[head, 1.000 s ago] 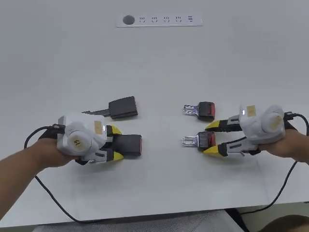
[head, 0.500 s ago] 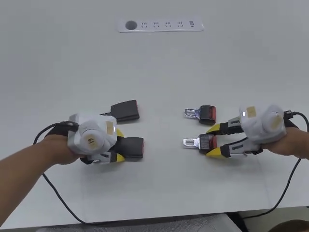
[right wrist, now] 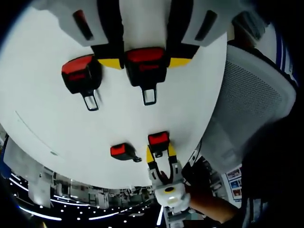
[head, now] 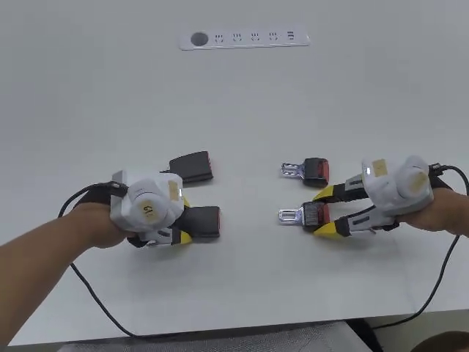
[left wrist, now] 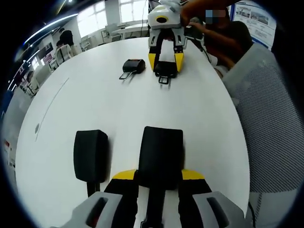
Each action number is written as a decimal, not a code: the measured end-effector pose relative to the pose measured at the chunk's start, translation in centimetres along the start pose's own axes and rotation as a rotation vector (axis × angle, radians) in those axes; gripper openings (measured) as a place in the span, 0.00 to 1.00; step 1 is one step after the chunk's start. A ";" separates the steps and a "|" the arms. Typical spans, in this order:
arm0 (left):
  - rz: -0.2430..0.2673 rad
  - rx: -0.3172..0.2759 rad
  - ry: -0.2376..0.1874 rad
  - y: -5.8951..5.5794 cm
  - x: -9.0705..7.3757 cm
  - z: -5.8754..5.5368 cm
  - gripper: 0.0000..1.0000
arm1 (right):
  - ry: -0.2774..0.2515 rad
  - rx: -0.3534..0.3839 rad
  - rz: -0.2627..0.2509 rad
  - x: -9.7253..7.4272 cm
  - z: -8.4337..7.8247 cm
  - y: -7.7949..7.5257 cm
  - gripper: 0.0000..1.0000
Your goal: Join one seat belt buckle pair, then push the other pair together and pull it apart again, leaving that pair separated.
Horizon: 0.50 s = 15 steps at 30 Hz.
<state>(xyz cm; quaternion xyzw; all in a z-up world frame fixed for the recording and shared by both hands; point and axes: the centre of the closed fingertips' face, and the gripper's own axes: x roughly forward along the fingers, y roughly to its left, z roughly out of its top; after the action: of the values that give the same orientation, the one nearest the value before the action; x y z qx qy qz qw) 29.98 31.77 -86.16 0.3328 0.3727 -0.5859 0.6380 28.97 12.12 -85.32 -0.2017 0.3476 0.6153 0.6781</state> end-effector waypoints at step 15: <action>0.004 -0.012 0.050 0.1 0.1 0.0 0.33 | -0.104 0.017 0.013 2.6 3.2 -0.1 0.35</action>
<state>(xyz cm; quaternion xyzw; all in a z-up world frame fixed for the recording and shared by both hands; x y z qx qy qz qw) 30.07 31.73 -86.20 0.3442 0.3915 -0.5739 0.6316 29.79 16.12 -85.00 -0.1615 0.3187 0.6263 0.6929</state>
